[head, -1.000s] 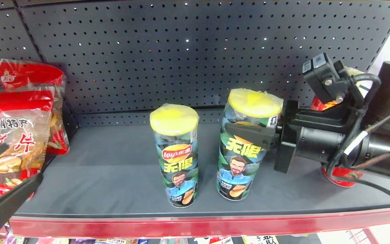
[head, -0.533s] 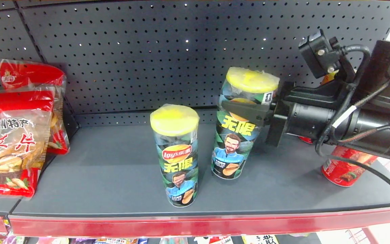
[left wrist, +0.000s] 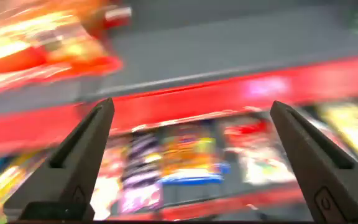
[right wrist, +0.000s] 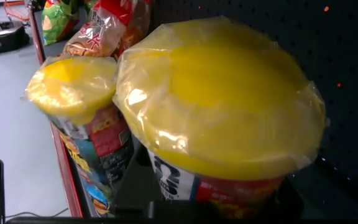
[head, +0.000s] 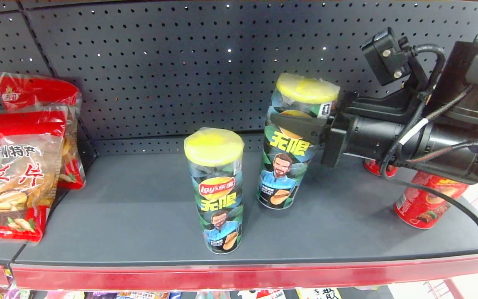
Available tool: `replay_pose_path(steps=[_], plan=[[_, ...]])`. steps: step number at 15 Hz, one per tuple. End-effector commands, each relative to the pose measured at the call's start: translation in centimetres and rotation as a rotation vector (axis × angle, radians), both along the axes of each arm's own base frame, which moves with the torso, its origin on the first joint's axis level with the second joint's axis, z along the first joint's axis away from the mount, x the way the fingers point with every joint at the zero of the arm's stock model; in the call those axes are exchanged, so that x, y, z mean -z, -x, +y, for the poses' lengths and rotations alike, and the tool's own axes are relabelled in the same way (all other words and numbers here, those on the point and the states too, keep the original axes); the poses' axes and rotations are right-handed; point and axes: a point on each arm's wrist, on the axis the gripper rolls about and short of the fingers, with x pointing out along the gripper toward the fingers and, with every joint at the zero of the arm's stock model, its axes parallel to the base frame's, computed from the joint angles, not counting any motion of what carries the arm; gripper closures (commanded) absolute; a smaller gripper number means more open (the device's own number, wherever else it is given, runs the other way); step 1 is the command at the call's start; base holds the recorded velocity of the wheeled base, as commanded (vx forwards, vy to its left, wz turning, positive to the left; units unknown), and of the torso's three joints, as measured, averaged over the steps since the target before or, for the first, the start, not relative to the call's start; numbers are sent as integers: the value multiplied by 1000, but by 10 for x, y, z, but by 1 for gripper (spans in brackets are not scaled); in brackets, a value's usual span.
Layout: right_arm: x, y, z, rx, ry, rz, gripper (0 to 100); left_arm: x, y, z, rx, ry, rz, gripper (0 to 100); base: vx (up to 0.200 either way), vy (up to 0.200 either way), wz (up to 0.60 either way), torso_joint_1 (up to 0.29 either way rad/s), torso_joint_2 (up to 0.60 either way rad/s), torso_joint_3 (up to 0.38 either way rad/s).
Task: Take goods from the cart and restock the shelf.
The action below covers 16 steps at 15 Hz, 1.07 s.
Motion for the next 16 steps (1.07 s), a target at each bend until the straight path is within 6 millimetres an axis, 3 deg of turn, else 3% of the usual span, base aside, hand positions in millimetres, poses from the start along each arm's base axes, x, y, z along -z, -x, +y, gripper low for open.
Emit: replay_pose_path(steps=[1,3,6,16], plan=[[2,-4,2,2,3,4,100,3,0,2,-87,35,14,0,0,0,0,0,0,0],[3,-5,3,2,5,7,100,5,1,2,-96,108,23,0,0,0,0,0,0,0],[3,-5,2,4,6,8,100,5,3,3,126,82,10,0,0,0,0,0,0,0],[6,-19,14,4,8,16,100,6,8,3,34,109,-61,0,0,0,0,0,0,0]])
